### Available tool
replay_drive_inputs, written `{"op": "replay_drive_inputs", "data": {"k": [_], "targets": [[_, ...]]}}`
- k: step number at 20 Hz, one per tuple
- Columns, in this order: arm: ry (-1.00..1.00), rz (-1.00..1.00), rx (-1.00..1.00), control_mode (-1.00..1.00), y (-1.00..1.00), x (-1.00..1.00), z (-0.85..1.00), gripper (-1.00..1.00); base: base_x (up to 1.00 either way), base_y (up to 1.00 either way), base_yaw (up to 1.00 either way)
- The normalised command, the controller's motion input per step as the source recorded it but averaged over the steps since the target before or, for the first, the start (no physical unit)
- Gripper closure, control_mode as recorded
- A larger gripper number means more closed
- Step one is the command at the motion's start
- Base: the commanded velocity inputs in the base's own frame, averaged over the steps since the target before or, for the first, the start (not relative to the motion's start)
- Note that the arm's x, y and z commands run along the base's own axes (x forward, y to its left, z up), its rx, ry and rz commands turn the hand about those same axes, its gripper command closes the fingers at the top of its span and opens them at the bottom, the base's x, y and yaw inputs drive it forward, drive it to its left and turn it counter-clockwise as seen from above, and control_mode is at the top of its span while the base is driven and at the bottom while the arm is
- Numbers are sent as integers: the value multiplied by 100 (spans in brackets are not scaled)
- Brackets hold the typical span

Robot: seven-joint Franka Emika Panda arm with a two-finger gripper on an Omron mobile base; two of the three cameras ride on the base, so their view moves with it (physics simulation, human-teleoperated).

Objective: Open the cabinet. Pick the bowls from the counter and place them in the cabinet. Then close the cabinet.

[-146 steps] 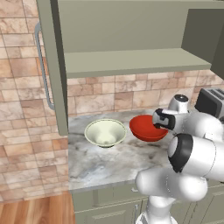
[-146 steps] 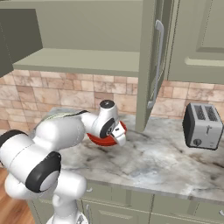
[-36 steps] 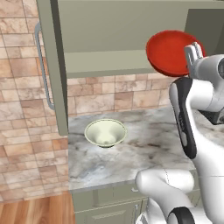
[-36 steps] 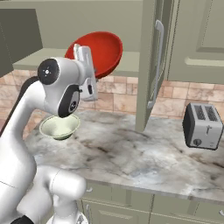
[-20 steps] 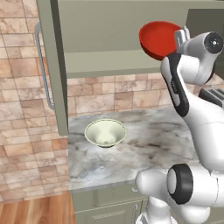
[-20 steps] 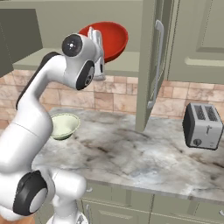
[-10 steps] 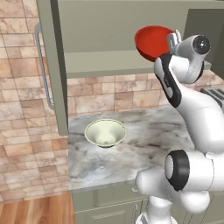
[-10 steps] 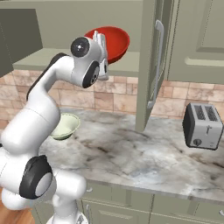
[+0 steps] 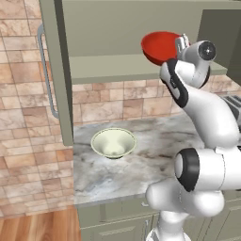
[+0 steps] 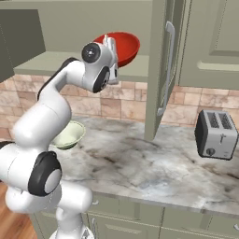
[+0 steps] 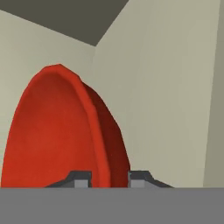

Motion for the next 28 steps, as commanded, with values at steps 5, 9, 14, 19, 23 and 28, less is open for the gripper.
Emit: {"op": "replay_drive_inputs", "data": {"k": [5,9,14,19,23,28], "targets": [[-1,0,0,-100,0,48,-18,-100,0,0,0],[-2,0,0,-100,0,28,-6,-100,0,0,0],[-2,0,0,-100,0,0,12,-100,0,0,0],[-11,0,0,-100,0,-24,40,-100,0,0,0],[-6,5,7,-100,0,-74,44,-100,0,0,0],[0,7,11,-100,0,-100,4,-100,0,0,0]]}}
